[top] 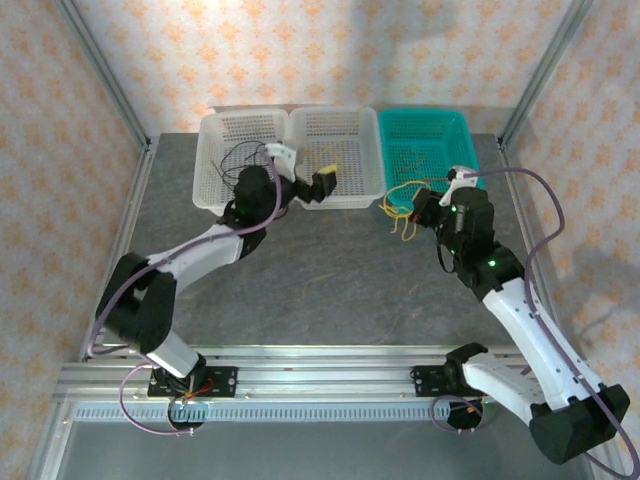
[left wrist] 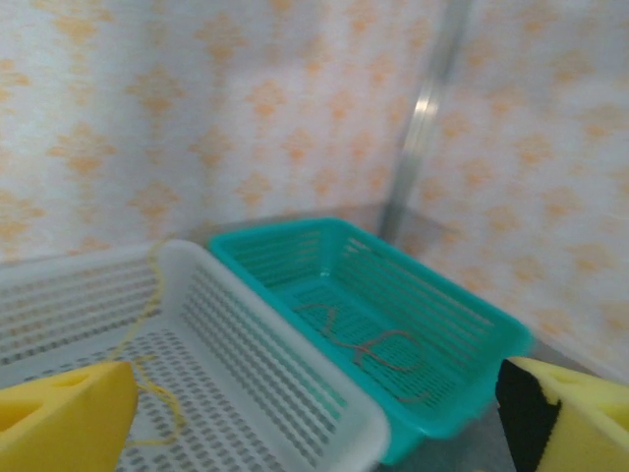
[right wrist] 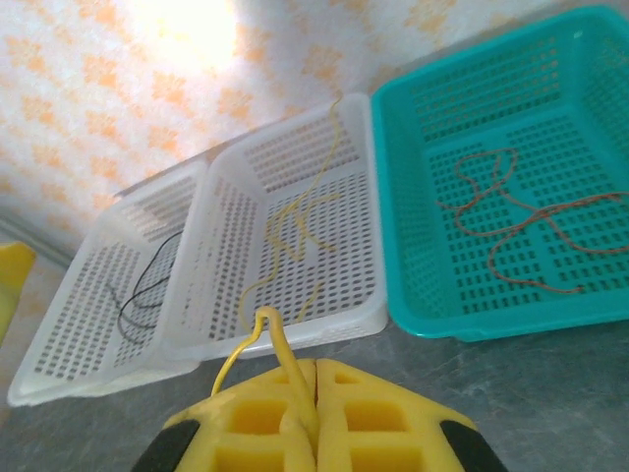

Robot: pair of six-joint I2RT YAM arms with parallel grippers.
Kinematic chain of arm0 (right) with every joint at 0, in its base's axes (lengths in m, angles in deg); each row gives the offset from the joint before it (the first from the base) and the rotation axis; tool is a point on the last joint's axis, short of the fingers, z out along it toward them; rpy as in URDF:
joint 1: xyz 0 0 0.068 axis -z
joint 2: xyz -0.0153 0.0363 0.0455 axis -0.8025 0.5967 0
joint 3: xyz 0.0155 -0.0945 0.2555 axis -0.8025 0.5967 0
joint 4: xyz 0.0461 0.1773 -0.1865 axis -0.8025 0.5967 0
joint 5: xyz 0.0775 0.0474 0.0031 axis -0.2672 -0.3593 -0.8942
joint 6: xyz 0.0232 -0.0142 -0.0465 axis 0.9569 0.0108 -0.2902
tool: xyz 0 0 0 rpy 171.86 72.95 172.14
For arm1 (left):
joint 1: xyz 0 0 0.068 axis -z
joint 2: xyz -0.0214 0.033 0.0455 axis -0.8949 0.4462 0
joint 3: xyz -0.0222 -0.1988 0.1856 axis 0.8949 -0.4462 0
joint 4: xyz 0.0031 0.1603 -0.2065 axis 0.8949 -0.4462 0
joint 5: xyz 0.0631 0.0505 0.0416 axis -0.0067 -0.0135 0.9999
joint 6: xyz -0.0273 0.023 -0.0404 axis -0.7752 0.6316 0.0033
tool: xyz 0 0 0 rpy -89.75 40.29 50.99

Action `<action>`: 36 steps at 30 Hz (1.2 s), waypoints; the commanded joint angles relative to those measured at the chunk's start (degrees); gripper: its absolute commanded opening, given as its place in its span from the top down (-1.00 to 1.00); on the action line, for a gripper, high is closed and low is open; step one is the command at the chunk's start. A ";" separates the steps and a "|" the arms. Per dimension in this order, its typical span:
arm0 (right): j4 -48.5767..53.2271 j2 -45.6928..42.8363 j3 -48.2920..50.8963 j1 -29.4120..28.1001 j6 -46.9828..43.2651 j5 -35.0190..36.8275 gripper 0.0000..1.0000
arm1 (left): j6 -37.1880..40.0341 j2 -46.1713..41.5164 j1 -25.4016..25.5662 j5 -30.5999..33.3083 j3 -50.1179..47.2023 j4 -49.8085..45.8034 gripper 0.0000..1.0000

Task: Untangle the cables

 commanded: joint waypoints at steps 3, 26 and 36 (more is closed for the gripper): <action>-7.27 2.05 -1.83 0.29 -2.22 -10.36 1.00 | -1.10 -8.41 0.88 -13.97 -12.62 12.85 -0.82; -6.53 7.53 -3.67 -5.93 -18.04 -26.28 1.00 | 0.04 -3.15 7.49 -9.85 -4.04 -4.53 -0.58; -9.60 5.05 -0.67 -6.58 -18.17 -23.03 1.00 | -2.71 -1.54 7.56 -11.07 -1.62 -6.85 0.98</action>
